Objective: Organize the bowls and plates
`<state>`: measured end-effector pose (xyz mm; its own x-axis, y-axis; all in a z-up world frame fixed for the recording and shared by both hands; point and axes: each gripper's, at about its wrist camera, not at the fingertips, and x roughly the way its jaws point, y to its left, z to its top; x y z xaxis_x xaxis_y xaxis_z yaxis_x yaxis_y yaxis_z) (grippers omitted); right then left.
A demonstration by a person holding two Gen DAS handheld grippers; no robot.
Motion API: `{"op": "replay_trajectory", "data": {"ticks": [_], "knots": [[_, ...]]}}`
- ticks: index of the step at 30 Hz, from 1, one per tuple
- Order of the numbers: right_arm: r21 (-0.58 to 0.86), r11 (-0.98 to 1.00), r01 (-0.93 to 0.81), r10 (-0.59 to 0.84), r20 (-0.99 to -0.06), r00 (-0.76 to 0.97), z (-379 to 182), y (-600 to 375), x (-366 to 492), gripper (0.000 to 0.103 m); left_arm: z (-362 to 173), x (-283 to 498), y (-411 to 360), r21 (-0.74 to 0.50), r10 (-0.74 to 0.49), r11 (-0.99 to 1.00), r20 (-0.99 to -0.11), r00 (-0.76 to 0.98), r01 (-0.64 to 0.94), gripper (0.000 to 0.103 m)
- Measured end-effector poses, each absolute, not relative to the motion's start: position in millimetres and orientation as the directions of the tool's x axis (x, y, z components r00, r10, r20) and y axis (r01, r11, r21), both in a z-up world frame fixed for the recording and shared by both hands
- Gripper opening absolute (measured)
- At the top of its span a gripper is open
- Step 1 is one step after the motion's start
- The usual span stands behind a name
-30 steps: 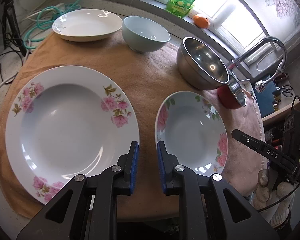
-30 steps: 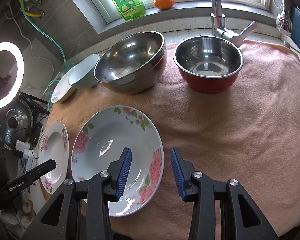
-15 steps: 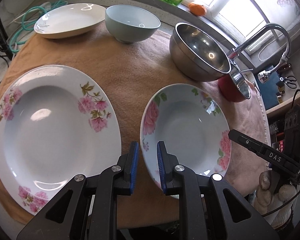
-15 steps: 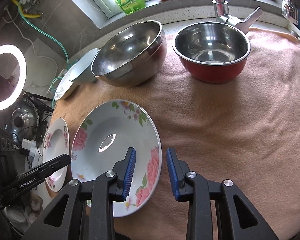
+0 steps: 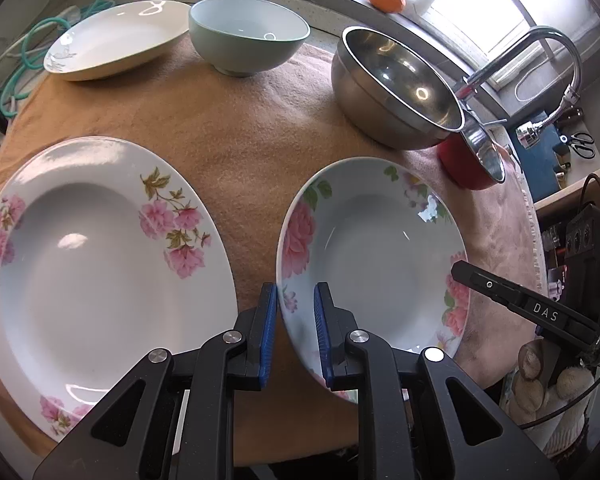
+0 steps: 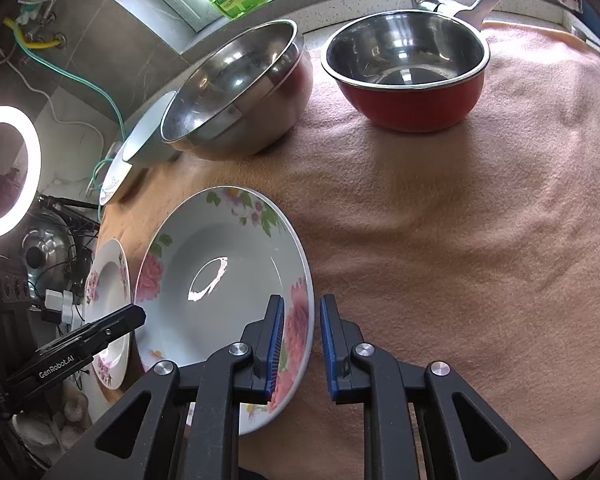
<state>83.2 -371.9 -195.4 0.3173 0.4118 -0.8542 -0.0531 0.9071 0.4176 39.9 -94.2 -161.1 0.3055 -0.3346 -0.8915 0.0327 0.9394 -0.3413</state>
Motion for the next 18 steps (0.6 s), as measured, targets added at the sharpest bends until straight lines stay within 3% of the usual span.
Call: {"op": "replay_trajectory", "data": {"ticks": [18], "knots": [[0.406, 0.911, -0.070, 0.408, -0.863, 0.297, -199.7, -366.6, 90.2, 0.012, -163.4, 42.3, -97.6, -0.306, -0.304, 0.951, -0.902, 0.306, 0.043, 0.013]]}}
